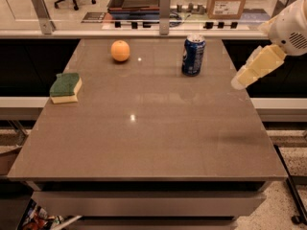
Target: Move pepsi can near sponge
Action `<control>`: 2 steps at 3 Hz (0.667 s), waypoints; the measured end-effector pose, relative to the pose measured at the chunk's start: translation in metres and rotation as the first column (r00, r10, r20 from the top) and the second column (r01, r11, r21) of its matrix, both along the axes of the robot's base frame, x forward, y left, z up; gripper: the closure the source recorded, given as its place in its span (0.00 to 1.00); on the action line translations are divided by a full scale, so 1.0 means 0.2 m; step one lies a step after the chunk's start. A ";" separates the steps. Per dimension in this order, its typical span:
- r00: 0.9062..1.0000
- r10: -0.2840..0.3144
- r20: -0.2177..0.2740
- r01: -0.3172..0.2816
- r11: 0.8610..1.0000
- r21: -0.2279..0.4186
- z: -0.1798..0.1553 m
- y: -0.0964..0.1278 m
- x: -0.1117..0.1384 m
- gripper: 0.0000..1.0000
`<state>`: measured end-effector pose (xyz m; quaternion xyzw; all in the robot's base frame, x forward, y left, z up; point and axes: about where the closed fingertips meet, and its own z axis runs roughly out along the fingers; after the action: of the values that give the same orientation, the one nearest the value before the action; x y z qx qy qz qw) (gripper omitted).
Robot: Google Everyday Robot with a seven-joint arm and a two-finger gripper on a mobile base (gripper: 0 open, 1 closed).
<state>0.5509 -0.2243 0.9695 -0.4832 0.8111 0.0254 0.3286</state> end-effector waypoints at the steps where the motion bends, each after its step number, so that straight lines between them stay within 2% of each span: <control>1: 0.998 -0.052 0.034 0.048 0.992 0.113 -0.08 0.04 0.16 0.00; 2: 0.994 -0.084 0.070 0.065 0.970 0.236 -0.13 0.09 0.34 0.00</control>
Offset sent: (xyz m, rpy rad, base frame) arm 0.1106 0.0273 -0.0349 0.3929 -0.1334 -0.1111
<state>0.6180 -0.2054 0.9444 -0.4110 0.8063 0.0889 0.4160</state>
